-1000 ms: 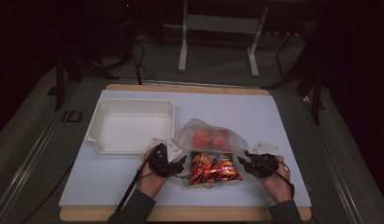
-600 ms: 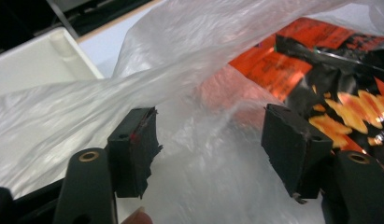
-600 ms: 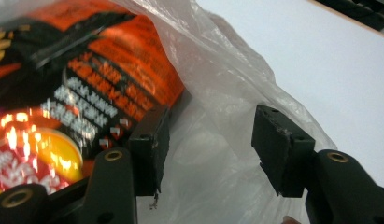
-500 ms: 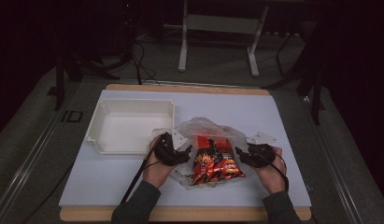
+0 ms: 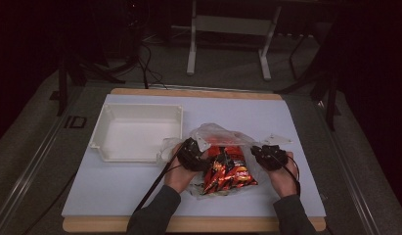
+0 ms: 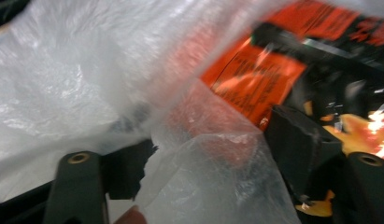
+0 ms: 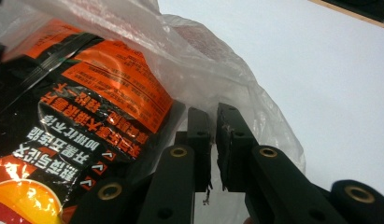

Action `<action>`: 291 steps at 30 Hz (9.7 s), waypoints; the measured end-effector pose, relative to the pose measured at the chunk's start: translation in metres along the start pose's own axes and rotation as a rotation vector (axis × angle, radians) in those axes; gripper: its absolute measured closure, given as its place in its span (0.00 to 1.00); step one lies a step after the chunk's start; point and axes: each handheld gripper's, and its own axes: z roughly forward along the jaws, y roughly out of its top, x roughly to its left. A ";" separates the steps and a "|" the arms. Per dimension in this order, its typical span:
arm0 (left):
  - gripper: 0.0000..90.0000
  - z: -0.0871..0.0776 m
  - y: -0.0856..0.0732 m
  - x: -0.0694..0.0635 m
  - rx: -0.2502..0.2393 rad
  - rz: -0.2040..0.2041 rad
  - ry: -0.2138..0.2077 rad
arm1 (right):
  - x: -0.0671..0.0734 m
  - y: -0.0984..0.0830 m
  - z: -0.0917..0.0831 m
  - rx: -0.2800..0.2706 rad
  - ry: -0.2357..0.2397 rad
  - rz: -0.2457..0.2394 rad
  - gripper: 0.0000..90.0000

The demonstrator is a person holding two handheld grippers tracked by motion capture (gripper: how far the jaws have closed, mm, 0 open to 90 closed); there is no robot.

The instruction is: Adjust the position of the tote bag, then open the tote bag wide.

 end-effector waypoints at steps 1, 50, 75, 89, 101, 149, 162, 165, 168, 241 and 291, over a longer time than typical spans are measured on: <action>0.40 0.001 0.000 0.002 0.010 -0.013 -0.003 | 0.000 0.000 0.000 -0.003 0.000 0.005 0.94; 0.83 -0.081 -0.061 0.028 -0.223 0.064 0.025 | -0.030 -0.005 -0.013 -0.006 -0.024 0.082 0.97; 0.65 -0.092 -0.028 -0.001 -0.259 0.153 -0.027 | 0.003 0.000 -0.045 -0.037 0.038 -0.054 0.88; 0.37 -0.035 -0.012 -0.002 -0.044 0.160 0.207 | -0.005 0.003 0.003 0.089 -0.104 0.111 0.41; 0.67 -0.028 -0.005 0.004 0.008 0.158 0.330 | -0.011 -0.004 0.013 0.160 -0.097 0.049 0.97; 0.54 -0.075 -0.018 -0.009 -0.282 0.025 -0.036 | -0.002 -0.031 -0.040 0.008 0.074 -0.022 0.73; 0.53 -0.073 -0.018 -0.017 -0.288 0.014 -0.113 | 0.008 -0.039 -0.028 0.037 0.109 -0.037 0.85; 0.53 -0.071 -0.019 -0.016 -0.282 0.007 -0.126 | 0.008 -0.042 -0.028 0.037 0.112 -0.032 0.85; 0.53 -0.069 -0.019 -0.016 -0.278 -0.002 -0.142 | 0.007 -0.045 -0.028 0.036 0.114 -0.025 0.85; 0.61 -0.053 -0.095 -0.005 -0.088 0.077 -0.258 | 0.032 -0.067 -0.026 0.007 0.253 -0.044 0.96; 0.94 -0.071 -0.067 -0.011 -0.149 0.114 -0.337 | 0.037 -0.067 -0.025 0.008 0.307 -0.075 0.87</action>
